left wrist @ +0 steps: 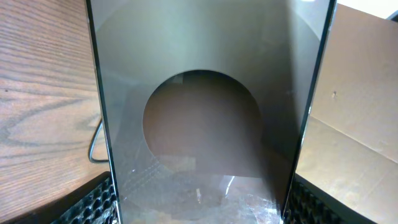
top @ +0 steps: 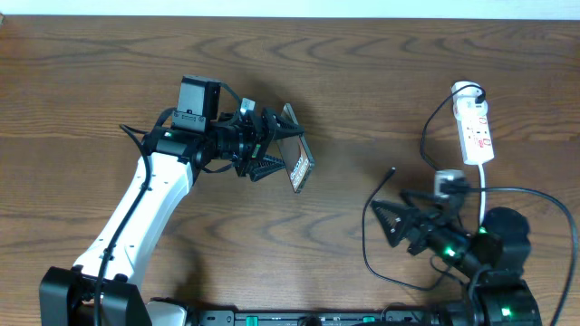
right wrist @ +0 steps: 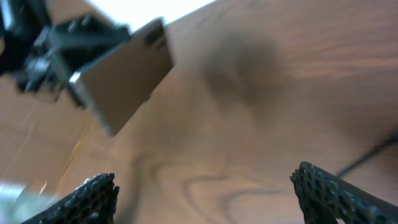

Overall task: Plug charger to phone and switch on socket
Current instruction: 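Move the right gripper toward the phone held by the left gripper, then grasp the phone's edge with the right gripper and release left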

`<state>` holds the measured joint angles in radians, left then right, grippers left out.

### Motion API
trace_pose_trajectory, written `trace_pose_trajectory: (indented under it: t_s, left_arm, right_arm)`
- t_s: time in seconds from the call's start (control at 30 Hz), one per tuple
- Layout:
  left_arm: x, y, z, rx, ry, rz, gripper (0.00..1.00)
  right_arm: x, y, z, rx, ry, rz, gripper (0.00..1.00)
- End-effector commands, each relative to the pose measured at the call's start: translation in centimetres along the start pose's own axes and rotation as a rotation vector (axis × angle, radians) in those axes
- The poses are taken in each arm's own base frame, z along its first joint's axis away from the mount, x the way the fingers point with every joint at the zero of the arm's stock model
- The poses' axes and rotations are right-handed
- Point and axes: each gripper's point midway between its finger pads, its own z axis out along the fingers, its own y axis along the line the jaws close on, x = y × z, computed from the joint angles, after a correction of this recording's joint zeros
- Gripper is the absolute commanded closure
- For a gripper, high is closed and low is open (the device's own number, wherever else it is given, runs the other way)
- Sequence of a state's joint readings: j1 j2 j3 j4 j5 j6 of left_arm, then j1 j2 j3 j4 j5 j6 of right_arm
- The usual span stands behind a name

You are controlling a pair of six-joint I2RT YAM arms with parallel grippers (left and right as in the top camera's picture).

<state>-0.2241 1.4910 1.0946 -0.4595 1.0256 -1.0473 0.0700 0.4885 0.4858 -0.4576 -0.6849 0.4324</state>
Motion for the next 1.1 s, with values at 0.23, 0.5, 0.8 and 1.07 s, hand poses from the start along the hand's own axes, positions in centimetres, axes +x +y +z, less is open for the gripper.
trace_pose_trajectory:
  t_s: [0.23, 0.5, 0.8, 1.07]
  left_arm:
    - [-0.3, -1.9, -0.8, 0.028, -0.04, 0.056, 0.45]
    - [-0.4, -1.9, -0.8, 0.026, -0.043, 0.056, 0.45]
    - [-0.4, -1.9, -0.8, 0.026, -0.043, 0.056, 0.45]
    - [-0.4, -1.9, -0.8, 0.026, -0.043, 0.056, 0.45]
  right_arm:
    - [0.7, 6.8, 2.2, -0.169, 0.021, -0.102, 0.09]
    - [1.1, 7.6, 6.4, -0.02, -0.063, -0.222, 0.08]
    - [0.2, 8.6, 12.9, 0.009, -0.193, -0.229, 0.11]
    - [-0.5, 9.1, 15.6, 0.0, -0.228, -0.215, 0.37]
